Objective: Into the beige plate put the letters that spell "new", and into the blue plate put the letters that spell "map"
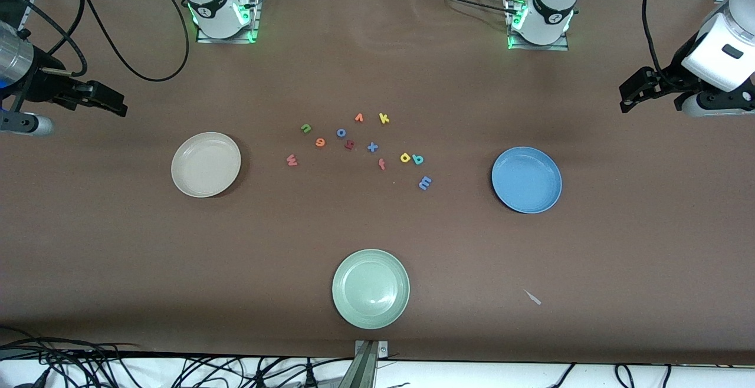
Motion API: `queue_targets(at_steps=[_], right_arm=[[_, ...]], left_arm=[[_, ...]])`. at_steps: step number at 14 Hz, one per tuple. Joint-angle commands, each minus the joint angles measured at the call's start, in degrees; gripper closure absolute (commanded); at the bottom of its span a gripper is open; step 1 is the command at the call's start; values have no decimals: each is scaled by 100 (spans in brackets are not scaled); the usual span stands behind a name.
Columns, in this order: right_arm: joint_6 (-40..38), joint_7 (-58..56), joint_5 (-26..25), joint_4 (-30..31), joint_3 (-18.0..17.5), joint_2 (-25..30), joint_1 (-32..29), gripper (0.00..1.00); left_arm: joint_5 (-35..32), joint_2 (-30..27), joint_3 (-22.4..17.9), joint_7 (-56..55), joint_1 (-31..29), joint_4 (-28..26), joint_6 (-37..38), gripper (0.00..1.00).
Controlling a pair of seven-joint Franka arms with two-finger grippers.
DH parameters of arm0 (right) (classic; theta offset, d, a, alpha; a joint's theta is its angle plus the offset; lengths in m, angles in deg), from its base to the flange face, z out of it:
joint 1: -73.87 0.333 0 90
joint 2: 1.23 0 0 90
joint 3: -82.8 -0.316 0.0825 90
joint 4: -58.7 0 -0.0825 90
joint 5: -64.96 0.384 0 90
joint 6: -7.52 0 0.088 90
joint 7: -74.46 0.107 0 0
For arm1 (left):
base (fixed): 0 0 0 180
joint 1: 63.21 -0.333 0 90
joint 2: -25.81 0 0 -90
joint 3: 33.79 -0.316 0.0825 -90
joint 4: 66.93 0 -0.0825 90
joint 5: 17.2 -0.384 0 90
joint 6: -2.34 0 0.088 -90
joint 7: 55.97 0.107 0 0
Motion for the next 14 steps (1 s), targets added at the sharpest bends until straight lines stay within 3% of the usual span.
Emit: queue_targets(at_steps=[1,4,9,12,14], right_arm=[[143,1,63,73,-7,-27,20,0],[286,-26,-111,21,2,-719,414,0],[399,-87,-42,-6,-16,-1115,810,0],[1100,-17,99,256,-24,-1440,1197,0],[1784,-17,90,782,-24,-1486,1408,0]], left_arm=[[11,-27,3,23,-23,67,111,0],[11,-18,3,6,-5,67,93,0],[11,70,90,-47,39,154,84,0],[29,175,117,-187,39,190,76,0],[81,202,117,-92,56,181,84,0]])
